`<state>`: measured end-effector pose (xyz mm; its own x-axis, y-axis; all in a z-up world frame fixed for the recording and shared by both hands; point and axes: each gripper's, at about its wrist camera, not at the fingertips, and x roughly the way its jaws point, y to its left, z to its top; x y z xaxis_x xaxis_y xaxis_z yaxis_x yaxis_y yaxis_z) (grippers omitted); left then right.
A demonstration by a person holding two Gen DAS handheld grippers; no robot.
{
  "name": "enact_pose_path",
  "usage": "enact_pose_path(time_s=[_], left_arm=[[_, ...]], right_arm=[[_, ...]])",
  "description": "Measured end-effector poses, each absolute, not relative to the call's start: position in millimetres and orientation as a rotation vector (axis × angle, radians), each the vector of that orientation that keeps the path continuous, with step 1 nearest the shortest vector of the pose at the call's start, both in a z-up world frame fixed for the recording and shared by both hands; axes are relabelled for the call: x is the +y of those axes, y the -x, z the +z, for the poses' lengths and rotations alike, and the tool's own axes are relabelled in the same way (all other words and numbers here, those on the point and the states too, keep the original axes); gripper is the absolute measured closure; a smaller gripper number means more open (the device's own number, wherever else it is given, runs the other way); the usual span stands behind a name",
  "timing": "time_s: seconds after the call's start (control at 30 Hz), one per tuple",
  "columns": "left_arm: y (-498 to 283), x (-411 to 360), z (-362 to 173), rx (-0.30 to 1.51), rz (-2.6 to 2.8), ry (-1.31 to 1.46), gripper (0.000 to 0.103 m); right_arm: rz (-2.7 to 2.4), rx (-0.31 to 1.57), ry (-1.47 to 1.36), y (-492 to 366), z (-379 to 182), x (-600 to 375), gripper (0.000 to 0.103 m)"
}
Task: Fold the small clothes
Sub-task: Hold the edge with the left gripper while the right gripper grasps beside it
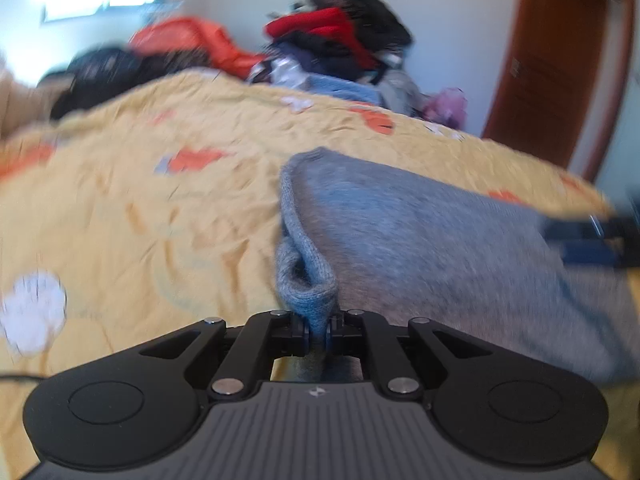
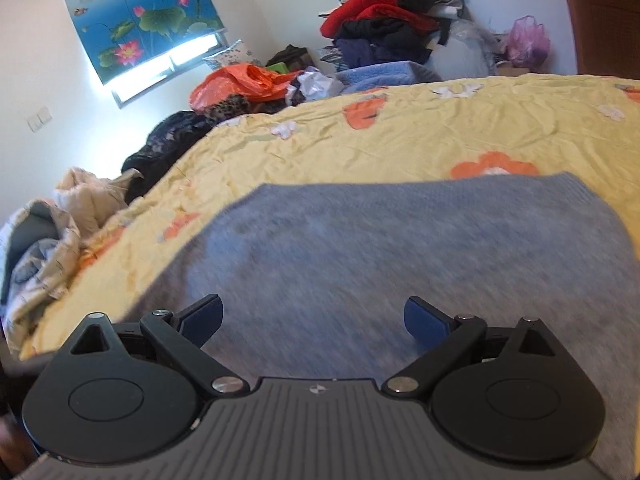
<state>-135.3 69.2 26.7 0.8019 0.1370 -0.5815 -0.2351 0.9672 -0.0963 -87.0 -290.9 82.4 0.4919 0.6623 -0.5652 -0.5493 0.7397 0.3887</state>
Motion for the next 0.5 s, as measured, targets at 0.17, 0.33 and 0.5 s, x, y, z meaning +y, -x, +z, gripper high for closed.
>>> enact_pose_path(time_s=[0.17, 0.33, 0.5], left_arm=[[132.6, 54.8, 23.8, 0.614, 0.166, 0.072, 0.097], [132.2, 53.8, 21.0, 0.605, 0.152, 0.056, 0.097], [133.1, 58.2, 20.1, 0.598, 0.138, 0.077, 0.097]], right_arm=[[0.824, 0.841, -0.14, 49.9, 95.5, -234.0, 0.006], [0.93, 0.924, -0.122, 20.8, 103.0, -173.5, 0.006], [0.98, 1.026, -0.037, 2.2, 97.6, -112.8, 0.014]])
